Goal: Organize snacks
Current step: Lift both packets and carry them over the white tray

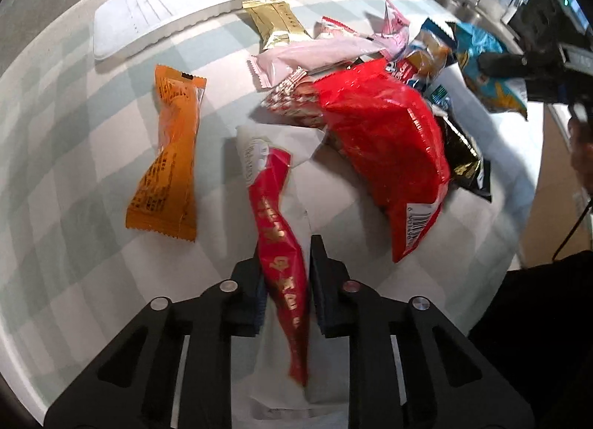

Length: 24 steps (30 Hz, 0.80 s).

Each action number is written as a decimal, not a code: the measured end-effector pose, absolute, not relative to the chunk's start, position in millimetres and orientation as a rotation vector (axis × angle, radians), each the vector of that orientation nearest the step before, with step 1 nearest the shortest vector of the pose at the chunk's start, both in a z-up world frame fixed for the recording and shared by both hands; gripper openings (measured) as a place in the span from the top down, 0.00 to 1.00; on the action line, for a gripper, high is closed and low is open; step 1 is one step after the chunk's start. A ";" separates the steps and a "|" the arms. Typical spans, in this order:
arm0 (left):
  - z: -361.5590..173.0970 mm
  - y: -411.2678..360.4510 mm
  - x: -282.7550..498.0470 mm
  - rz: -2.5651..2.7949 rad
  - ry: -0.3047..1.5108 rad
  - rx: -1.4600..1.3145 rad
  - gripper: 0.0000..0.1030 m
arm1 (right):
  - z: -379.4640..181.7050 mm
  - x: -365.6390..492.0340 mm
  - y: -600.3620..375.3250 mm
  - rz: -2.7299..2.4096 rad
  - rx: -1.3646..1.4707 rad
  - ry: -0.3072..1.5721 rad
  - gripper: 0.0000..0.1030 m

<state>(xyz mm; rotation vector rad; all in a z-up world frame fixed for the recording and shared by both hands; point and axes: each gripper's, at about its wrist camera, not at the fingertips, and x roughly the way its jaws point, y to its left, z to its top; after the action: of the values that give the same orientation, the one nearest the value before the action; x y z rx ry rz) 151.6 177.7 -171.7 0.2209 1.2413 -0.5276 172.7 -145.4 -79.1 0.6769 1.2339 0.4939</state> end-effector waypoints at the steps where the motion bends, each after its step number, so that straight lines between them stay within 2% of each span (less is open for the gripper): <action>1: -170.7 178.6 151.0 -0.529 1.242 0.212 0.83 | -79.1 173.0 -145.7 0.493 0.677 1.233 0.57; 10: -158.5 185.5 151.6 -0.620 1.239 -0.020 0.84 | -80.2 177.8 -148.2 0.532 0.736 1.240 0.57; 24: -104.2 212.7 195.4 -0.690 1.137 -0.295 0.84 | -79.4 215.1 -154.7 0.644 1.038 1.206 0.57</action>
<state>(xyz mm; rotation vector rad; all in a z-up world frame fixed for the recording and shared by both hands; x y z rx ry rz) 195.4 212.7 -104.2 -0.2954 1.1368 -0.6896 215.1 -154.7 -79.4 1.0377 1.2058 0.6437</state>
